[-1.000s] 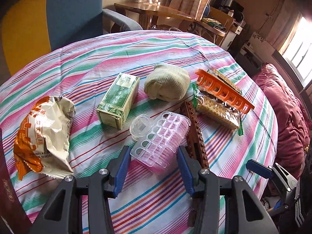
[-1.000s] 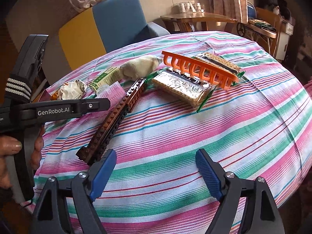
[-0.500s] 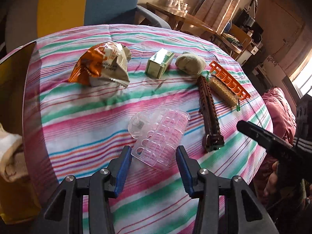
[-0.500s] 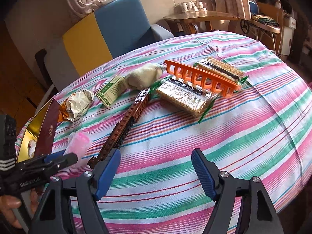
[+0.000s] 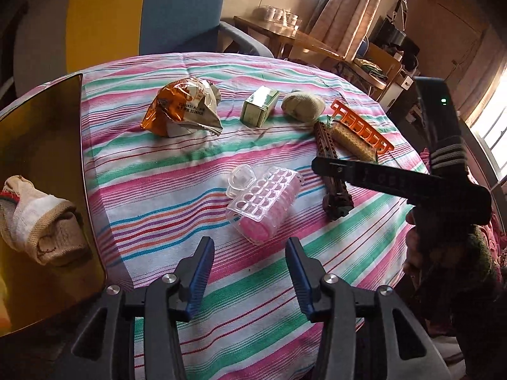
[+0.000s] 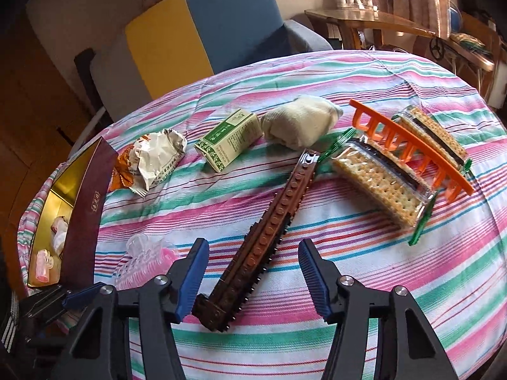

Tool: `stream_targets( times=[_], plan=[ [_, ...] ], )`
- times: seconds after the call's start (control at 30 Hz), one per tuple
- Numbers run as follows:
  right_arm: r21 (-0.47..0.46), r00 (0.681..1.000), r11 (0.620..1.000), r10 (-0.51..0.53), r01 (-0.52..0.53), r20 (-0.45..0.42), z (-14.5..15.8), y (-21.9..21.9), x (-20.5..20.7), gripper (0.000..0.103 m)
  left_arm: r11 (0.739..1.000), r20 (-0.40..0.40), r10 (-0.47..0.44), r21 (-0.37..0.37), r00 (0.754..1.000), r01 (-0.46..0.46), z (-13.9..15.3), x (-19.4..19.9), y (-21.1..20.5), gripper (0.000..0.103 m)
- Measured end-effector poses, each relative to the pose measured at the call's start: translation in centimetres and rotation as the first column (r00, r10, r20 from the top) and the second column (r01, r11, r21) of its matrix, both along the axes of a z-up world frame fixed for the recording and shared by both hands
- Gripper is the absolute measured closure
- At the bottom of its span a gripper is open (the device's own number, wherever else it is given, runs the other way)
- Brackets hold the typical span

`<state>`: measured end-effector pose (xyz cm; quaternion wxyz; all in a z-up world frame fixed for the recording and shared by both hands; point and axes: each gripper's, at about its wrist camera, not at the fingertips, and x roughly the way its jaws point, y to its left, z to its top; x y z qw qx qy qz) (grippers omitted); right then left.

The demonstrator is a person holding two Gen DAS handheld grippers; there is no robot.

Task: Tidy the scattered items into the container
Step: 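Reach the left tool to the clear pink roller while the right tool grasps the brown brick strip, then grasp the clear pink roller with the left tool while the right tool lifts the brick strip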

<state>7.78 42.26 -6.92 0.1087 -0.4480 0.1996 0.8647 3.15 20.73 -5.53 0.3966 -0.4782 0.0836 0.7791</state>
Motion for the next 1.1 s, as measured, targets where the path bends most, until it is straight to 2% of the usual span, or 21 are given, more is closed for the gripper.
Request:
stream_targets(
  times=[0.07, 0.27, 0.43, 0.53, 0.77, 0.9, 1.0, 1.1],
  plan=[
    [0.015, 1.0, 1.0, 0.002, -0.002, 0.031, -0.6, -0.5, -0.8, 0.058, 1.0, -0.007, -0.012, -0.004, 1.0, 0.012, 0.2, -0.2, 0.2, 0.052],
    [0.063, 0.998, 0.998, 0.015, -0.018, 0.059, -0.2, -0.7, 1.2, 0.078, 0.998, -0.004, -0.054, -0.032, 0.999, 0.054, -0.2, -0.7, 1.1, 0.05],
    [0.094, 0.997, 0.995, 0.009, -0.017, 0.082, 0.1, -0.2, 4.4, 0.078, 0.996, 0.003, -0.08, -0.049, 0.997, 0.08, -0.5, -1.2, 2.0, 0.047],
    [0.076, 0.997, 0.997, -0.001, -0.005, 0.072, 0.0, 0.4, 5.9, 0.078, 0.993, 0.008, -0.099, -0.063, 0.995, 0.1, -0.7, -1.6, 2.9, 0.047],
    [0.063, 0.998, 0.998, -0.027, 0.023, 0.054, -0.5, 0.6, 6.1, 0.077, 0.994, 0.067, -0.093, -0.058, 0.993, 0.097, -1.8, -2.8, 4.1, 0.047],
    [0.047, 0.999, 0.998, -0.034, 0.033, 0.035, -0.6, 0.8, 6.3, 0.077, 0.996, 0.059, -0.075, -0.051, 0.995, 0.078, -1.9, -2.8, 4.2, 0.051],
    [0.002, 0.999, 0.999, -0.048, 0.048, 0.01, -0.7, 1.1, 6.5, 0.071, 0.996, 0.036, -0.068, -0.055, 0.997, 0.07, -1.9, -2.4, 4.2, 0.054],
    [-0.018, 0.999, 0.999, -0.046, 0.046, -0.007, -0.7, 0.8, 6.5, 0.059, 0.997, 0.022, -0.054, -0.056, 0.998, 0.056, -1.8, -1.9, 4.0, 0.055]
  ],
)
